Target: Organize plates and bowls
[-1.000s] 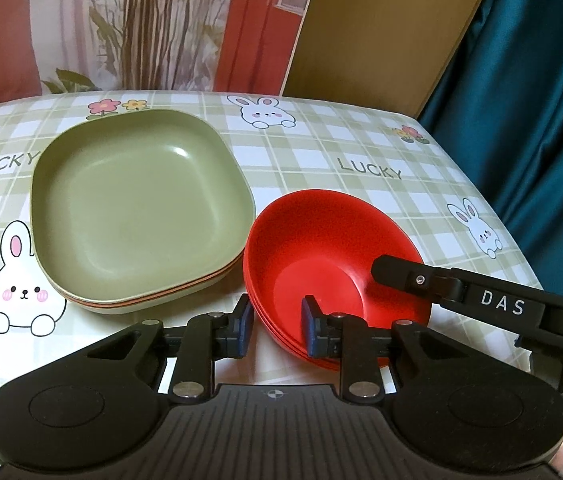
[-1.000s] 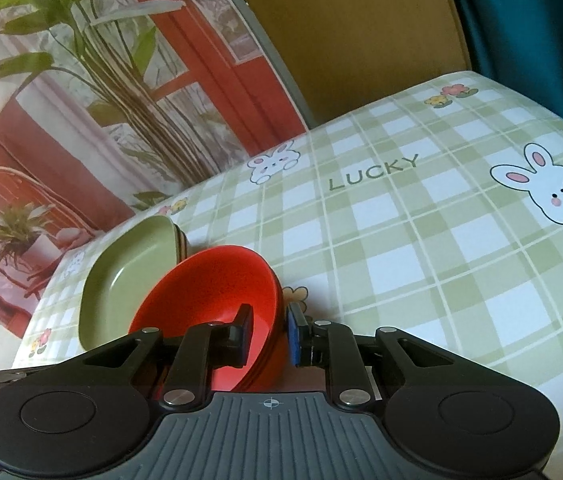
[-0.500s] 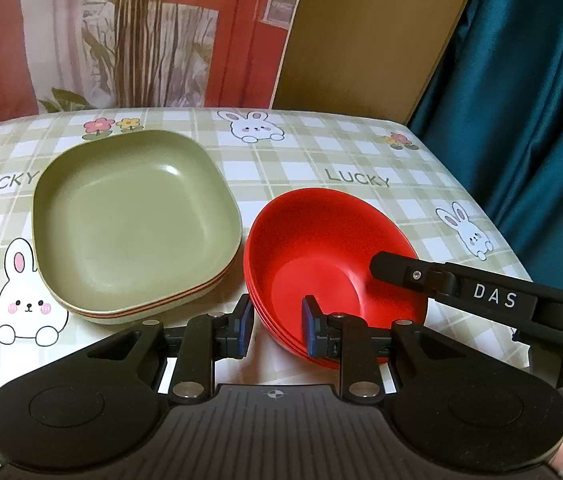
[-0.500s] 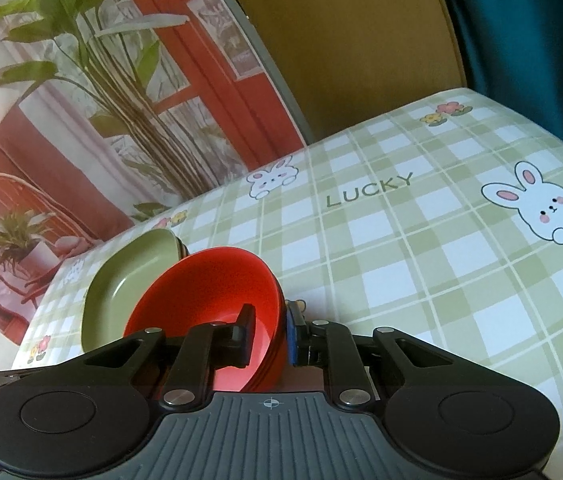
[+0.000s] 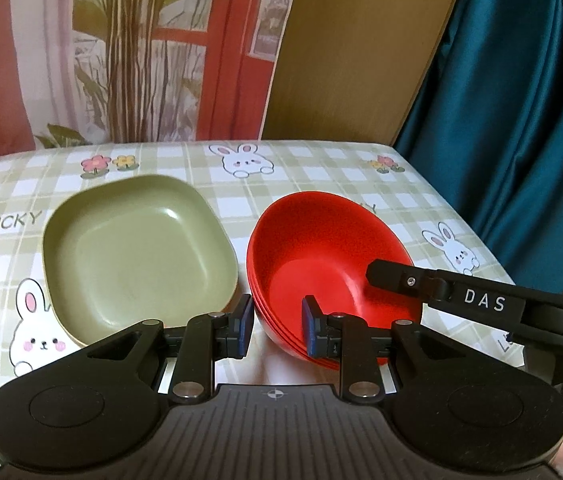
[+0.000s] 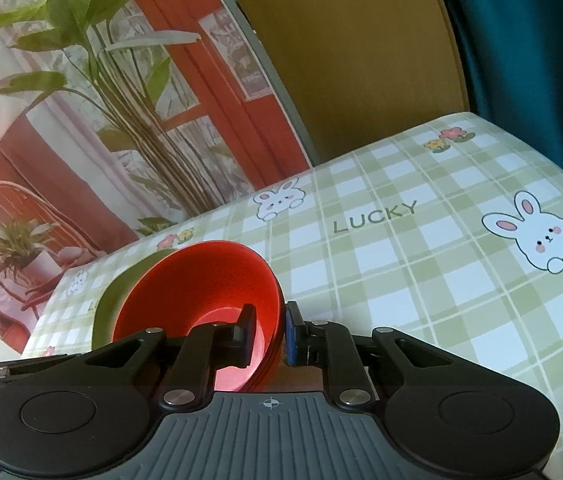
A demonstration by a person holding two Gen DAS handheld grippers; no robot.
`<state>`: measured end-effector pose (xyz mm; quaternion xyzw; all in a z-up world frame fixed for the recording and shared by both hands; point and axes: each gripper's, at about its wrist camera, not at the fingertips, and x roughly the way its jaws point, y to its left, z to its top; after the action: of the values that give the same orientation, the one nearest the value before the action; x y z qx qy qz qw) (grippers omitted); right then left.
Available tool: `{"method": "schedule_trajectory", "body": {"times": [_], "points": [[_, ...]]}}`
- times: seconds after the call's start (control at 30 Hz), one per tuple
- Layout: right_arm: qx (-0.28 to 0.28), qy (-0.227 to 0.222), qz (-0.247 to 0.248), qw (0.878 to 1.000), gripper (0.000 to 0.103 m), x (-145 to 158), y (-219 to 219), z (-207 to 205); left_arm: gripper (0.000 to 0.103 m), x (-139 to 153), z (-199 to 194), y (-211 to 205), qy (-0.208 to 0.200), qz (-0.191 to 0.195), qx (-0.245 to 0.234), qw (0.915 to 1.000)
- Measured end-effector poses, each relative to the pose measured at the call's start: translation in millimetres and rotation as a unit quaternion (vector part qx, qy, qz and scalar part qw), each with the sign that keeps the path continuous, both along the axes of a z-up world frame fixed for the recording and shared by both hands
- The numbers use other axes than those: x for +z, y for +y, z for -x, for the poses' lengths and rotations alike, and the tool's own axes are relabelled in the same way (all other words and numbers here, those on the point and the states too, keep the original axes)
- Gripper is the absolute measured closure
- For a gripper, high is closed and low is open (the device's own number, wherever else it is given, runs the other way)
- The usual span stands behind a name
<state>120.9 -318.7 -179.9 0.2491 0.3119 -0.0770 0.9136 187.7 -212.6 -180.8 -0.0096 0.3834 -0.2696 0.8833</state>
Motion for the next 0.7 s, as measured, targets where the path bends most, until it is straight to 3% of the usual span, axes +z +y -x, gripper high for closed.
{"method": "schedule_trajectory", "body": {"times": [0.33,0.7], "points": [[0.021,-0.001,-0.004,1.0,0.088,20,16,-25,0.076,20,-6,23,-0.015,0.018,0.02,0.9995],[0.087,-0.01,-0.004,0.996,0.088,47,61,-83,0.076,56,-29,85,-0.032,0.049,0.071,0.9957]]}}
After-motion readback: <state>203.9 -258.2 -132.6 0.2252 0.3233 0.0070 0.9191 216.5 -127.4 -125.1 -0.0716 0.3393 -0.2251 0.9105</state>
